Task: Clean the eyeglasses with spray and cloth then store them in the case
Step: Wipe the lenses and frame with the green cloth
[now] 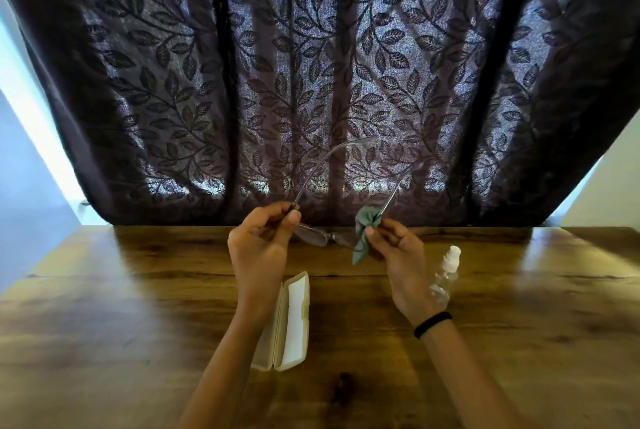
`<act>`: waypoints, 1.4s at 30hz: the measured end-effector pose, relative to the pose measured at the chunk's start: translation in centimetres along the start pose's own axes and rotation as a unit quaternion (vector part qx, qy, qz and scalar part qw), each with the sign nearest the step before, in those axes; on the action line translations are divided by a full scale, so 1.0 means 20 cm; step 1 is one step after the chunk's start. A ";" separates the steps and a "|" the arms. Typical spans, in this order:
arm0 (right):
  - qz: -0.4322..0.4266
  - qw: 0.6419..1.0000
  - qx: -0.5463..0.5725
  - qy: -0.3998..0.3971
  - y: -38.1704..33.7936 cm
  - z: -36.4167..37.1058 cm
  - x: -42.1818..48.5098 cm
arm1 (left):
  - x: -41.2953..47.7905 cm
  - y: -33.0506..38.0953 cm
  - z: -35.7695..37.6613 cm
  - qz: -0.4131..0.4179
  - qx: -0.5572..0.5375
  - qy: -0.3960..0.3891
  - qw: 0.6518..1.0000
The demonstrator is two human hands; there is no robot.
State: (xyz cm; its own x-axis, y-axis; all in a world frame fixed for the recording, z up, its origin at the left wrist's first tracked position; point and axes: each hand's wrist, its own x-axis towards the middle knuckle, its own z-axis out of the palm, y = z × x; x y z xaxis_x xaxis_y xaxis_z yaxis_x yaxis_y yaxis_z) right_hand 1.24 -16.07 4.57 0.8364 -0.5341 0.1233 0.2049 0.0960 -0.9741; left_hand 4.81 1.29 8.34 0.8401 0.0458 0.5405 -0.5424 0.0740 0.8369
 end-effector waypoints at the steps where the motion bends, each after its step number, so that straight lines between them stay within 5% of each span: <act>1: 0.005 1.000 -0.007 -0.005 0.02 0.00 0.00 | 0.00 0.00 0.00 0.008 0.007 -0.006 1.000; 9: 0.038 0.999 0.006 -0.017 0.04 -0.01 0.00 | -0.01 -0.05 -0.02 0.058 0.135 -0.038 0.988; 22: -0.045 0.995 0.066 0.058 -0.06 -0.06 0.09 | -0.02 -0.04 -0.04 0.089 0.251 -0.079 0.961; 32: -0.186 0.975 0.026 0.117 -0.09 -0.06 0.05 | -0.02 -0.02 -0.04 0.073 0.277 -0.091 0.954; 42: -0.131 0.981 0.051 0.132 -0.03 -0.04 0.05 | -0.01 -0.04 -0.03 0.081 0.183 -0.034 0.979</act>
State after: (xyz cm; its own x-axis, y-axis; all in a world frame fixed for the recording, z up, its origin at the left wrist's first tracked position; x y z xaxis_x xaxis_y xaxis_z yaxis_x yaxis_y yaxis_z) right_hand 1.50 -17.37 5.06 0.5892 -0.7500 0.3005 0.4571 0.0029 -0.8894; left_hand 5.03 1.80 7.42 0.7473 -0.0403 0.6633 -0.6437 -0.2919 0.7074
